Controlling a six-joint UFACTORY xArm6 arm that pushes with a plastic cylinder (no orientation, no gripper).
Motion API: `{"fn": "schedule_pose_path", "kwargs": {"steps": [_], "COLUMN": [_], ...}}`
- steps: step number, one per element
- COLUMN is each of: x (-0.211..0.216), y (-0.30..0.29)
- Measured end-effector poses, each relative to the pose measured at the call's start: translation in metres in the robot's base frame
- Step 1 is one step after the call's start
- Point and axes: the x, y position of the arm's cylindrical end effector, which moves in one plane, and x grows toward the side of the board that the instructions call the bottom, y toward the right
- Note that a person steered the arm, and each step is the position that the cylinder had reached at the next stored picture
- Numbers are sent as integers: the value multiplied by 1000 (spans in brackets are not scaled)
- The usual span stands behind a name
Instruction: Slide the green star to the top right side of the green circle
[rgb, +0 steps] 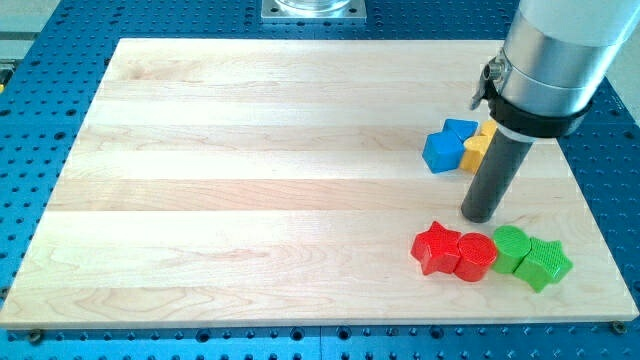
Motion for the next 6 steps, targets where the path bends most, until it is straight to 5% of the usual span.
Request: {"fn": "schedule_pose_path", "kwargs": {"steps": [2,4,6], "x": [14,97,111], "y": [130,121,18]}}
